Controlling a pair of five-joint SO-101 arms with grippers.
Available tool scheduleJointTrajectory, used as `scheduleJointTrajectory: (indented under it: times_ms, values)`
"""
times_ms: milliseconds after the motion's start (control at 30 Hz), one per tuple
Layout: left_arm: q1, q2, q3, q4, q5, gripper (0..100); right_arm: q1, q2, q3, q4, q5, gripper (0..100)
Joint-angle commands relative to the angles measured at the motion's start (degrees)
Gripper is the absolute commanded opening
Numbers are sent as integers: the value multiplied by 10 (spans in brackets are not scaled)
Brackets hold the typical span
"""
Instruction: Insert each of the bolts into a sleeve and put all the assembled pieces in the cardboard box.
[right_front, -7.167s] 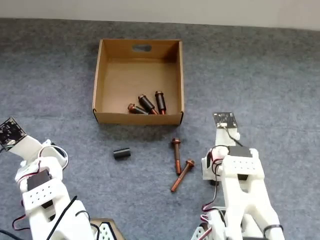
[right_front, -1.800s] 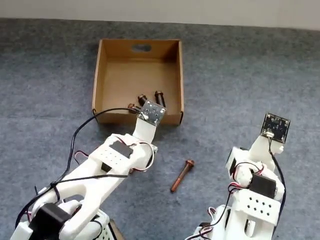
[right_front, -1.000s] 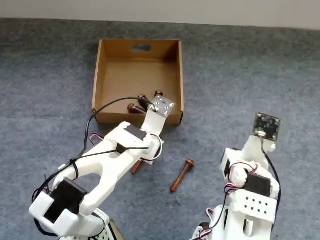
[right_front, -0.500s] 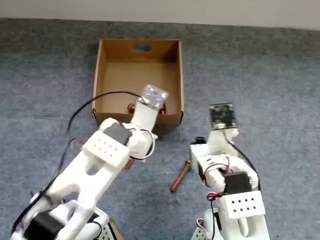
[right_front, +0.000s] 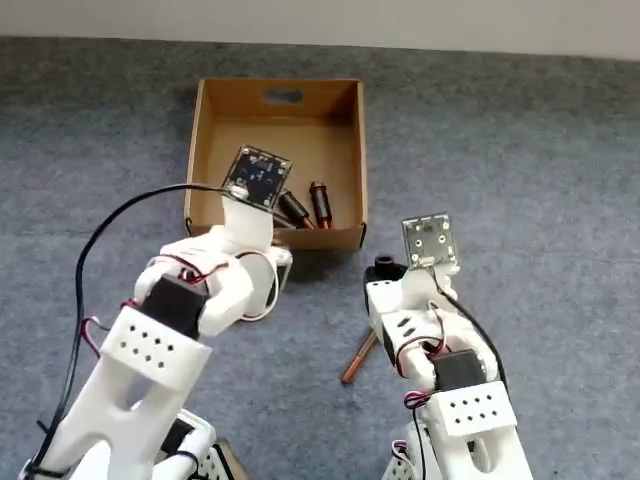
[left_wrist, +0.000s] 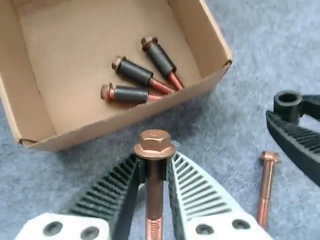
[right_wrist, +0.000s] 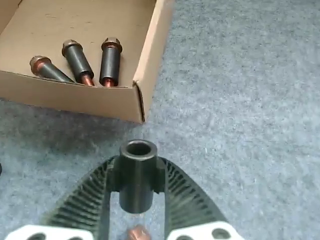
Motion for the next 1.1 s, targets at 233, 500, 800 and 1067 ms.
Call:
scheduleJointTrajectory:
  times_ms: [233,500,800,1067]
  values:
    - [2,-26,-22,-16,3,8,-11,-208,58,-4,-5,6]
    - [3,-27,-23,-100,4,8,-58,-363,158,-5,-5,6]
    - [46,-78,-22,-178,76,8,-84,-352,158,-7,-4,6]
    - [106,-106,-18,-242,87,8,-84,-352,146,-27,-5,6]
